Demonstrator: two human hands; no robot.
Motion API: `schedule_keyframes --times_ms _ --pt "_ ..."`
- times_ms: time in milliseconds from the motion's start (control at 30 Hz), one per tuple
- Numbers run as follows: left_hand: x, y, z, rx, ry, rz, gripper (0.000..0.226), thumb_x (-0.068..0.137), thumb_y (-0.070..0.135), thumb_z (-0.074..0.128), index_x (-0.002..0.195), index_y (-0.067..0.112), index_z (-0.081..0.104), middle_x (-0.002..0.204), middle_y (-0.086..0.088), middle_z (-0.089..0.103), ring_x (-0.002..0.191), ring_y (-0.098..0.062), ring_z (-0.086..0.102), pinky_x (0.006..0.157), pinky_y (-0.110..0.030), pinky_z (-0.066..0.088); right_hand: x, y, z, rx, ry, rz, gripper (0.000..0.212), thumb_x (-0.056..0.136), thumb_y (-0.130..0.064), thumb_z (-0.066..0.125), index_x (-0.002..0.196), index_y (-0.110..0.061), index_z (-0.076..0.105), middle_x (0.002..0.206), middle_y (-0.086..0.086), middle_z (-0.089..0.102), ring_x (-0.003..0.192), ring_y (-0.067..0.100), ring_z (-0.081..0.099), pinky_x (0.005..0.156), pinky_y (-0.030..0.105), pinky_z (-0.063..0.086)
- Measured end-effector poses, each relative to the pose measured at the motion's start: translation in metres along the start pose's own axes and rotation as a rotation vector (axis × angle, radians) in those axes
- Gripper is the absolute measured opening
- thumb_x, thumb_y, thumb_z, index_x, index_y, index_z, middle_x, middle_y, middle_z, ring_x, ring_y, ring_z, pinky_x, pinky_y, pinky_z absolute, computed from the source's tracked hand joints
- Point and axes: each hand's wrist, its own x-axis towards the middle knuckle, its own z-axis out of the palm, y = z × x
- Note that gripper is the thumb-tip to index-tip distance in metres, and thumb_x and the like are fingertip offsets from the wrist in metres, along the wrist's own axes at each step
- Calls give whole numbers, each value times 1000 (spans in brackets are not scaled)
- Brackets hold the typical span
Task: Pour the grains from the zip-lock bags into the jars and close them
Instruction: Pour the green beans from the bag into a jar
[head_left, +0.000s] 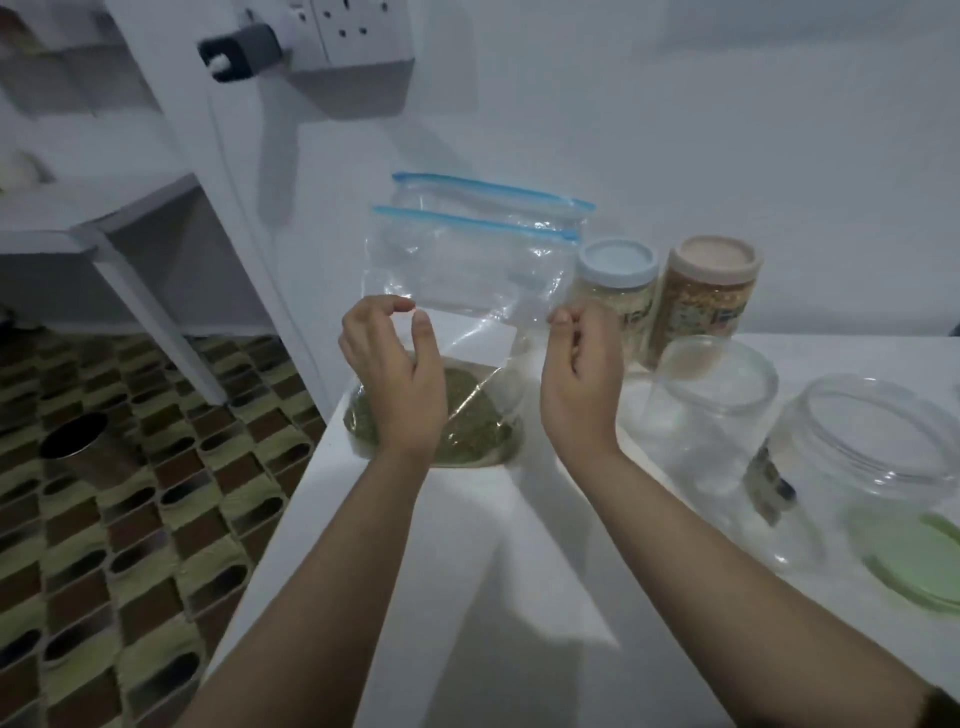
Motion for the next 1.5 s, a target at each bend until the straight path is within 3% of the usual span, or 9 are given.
schedule_keyframes --times_ms 167,367,433,633,800,933,1200,1400,1500 --pt "54 -58 0 82 -175 -200 43 100 29 52 139 16 39 148 -8 37 139 -23 30 114 -36 28 11 33 49 -82 1 467 36 98 -21 50 131 -6 48 125 8 53 116 22 49 102 37 38" --pt "75 -67 -15 -215 -332 -471 56 98 35 57 147 24 33 120 4 54 95 -6 56 78 -19 44 19 6 62 96 20 654 46 98 -37 58 136 -15 47 109 3 58 103 15 59 91 20 46" --pt "77 -59 -24 -293 -339 -470 49 96 40 58 141 26 42 102 7 51 88 -1 53 72 -11 40 17 -12 62 112 -44 619 32 96 -41 59 117 -17 60 101 7 62 92 11 58 90 32 50" --pt "65 -29 -62 -488 -243 -382 15 98 37 55 108 29 64 111 11 61 101 6 55 75 0 40 4 -65 44 235 9 324 13 95 -19 65 86 -28 68 80 -16 63 75 0 55 73 15 44" --pt "45 -12 -80 -372 -36 -361 47 96 33 59 138 32 38 126 8 38 122 -9 42 95 -14 38 -1 -93 26 243 11 32 18 101 -12 52 91 -27 50 89 1 58 76 13 55 70 21 45" --pt "17 11 -92 -337 61 -97 67 93 19 64 145 27 22 135 0 26 125 -14 34 95 0 32 -13 -102 26 174 -112 -53 16 100 -16 49 106 -31 48 87 -6 56 81 5 56 76 24 46" --pt "-1 43 -87 -226 -61 377 33 97 34 51 129 27 54 124 3 35 120 -9 32 105 -43 36 -34 -124 25 153 -249 -235 19 103 -26 30 91 -27 44 79 -15 44 72 0 43 69 14 36" --pt "9 51 -88 -185 -57 380 21 96 32 54 110 30 70 118 4 38 116 -14 35 103 -38 35 -30 -124 17 217 -241 -238 24 99 -35 54 84 -17 59 77 11 57 72 32 51 66 43 42" --pt "16 52 -92 -176 -105 397 19 95 34 56 106 35 71 121 7 32 117 -13 32 105 -29 27 -24 -122 13 167 -272 -255 34 100 -31 55 82 -3 59 75 13 55 71 27 48 67 33 39"
